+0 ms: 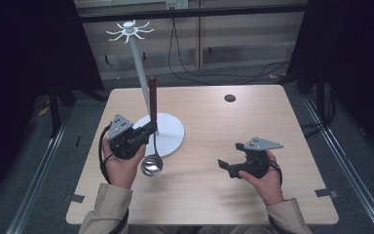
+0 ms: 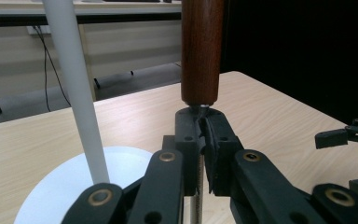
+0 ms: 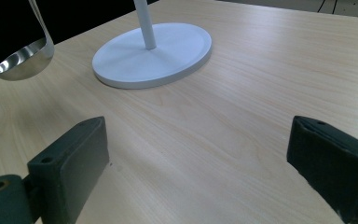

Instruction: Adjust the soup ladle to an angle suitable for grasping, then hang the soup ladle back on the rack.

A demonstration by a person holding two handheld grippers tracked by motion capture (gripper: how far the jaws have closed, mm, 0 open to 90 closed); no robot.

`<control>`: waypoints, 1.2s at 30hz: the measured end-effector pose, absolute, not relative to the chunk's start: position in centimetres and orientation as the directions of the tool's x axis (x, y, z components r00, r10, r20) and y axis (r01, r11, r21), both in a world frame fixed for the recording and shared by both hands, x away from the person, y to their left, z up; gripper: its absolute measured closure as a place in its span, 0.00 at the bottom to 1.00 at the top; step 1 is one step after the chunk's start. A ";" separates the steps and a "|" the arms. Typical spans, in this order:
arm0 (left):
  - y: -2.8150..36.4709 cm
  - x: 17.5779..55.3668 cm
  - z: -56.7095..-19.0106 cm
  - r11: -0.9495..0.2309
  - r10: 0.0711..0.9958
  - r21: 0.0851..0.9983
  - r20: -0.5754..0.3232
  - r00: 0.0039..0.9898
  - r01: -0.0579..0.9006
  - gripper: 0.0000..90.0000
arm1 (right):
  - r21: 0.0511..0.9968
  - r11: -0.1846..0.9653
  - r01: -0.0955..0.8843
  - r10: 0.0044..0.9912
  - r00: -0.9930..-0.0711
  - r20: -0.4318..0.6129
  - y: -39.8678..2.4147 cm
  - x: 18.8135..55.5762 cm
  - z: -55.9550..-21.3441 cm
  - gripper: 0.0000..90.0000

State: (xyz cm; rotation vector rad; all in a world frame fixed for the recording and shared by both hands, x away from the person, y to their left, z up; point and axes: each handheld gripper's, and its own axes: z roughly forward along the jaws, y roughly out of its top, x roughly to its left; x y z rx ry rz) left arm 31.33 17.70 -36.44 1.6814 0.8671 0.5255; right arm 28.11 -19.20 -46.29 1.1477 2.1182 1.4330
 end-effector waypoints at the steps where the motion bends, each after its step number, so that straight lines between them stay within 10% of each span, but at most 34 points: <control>1: 17.8 31.3 -36.4 -0.114 0.772 0.955 -0.088 0.630 0.273 0.95 | 0.886 0.169 0.432 0.770 -0.618 0.155 -19.2 28.1 -46.3 0.06; 36: 19.3 32.5 -31.4 -0.041 0.846 0.982 -0.065 0.530 0.186 0.95 | 0.890 0.164 0.426 0.764 -0.625 0.158 -19.1 28.1 -46.2 0.06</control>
